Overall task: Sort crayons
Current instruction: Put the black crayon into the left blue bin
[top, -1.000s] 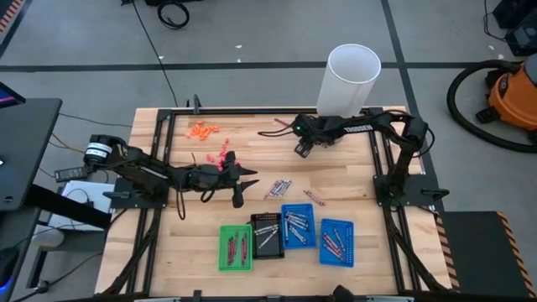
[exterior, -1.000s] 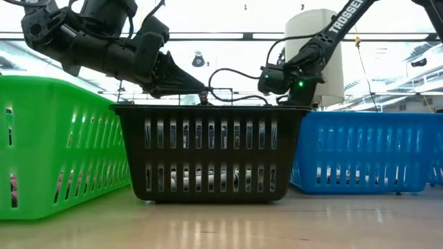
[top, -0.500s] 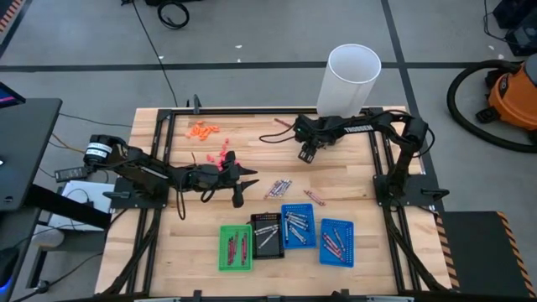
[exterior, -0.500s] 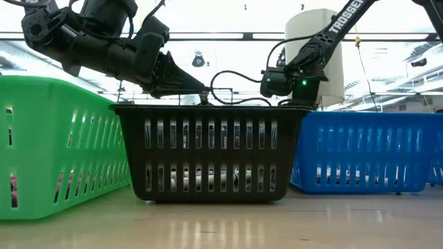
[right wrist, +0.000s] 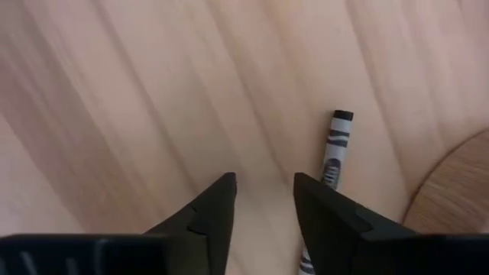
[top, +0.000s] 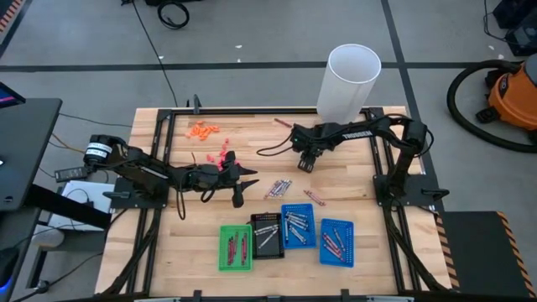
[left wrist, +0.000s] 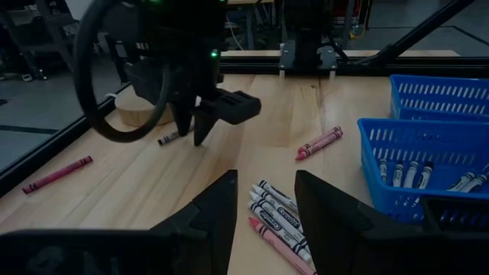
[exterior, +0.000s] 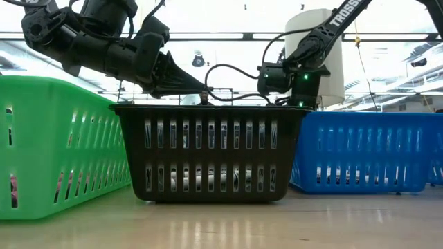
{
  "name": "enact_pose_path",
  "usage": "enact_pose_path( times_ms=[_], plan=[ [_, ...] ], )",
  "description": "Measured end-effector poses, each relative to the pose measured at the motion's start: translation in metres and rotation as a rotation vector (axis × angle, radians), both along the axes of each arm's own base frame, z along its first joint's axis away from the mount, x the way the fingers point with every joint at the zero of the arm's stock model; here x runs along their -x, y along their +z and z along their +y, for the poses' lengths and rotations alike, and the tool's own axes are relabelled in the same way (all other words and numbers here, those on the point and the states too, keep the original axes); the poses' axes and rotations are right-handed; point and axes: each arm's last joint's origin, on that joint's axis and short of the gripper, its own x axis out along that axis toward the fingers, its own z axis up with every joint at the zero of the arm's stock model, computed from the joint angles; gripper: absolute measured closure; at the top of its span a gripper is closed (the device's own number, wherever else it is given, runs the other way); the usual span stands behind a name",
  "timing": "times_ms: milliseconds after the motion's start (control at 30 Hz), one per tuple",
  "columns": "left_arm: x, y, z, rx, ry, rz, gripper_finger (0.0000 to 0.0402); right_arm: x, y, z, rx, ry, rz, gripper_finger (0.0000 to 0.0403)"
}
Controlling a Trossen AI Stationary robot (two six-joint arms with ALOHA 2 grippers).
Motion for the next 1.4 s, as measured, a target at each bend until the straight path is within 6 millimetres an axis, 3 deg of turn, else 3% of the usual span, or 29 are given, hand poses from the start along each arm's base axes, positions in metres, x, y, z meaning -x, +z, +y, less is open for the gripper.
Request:
enact_pose_path(
  times_ms=[333,400,667,967,1200,1400],
  plan=[
    [0.000,0.000,0.000,0.000,0.000,0.000,0.0260,-0.002,-0.001,0.007,-0.013,0.020,0.002,0.0384],
    [0.000,0.000,0.000,0.000,0.000,0.000,0.0260,-0.003,-0.001,0.011,-0.012,0.029,0.007,0.0395],
    [0.000,0.000,0.000,0.000,0.000,0.000,0.0260,-0.005,0.004,0.035,-0.039,0.087,0.019,0.0397],
    [0.000,0.000,0.000,0.000,0.000,0.001,0.0260,-0.005,0.041,0.063,0.028,0.132,-0.102,0.0396],
    [0.000,0.000,0.000,0.000,0.000,0.001,0.0260,0.002,0.052,0.045,0.158,0.032,-0.111,0.0354],
    [0.000,0.000,0.000,0.000,0.000,0.001,0.0260,0.013,0.031,0.019,0.167,-0.066,-0.092,0.0296]
  ],
)
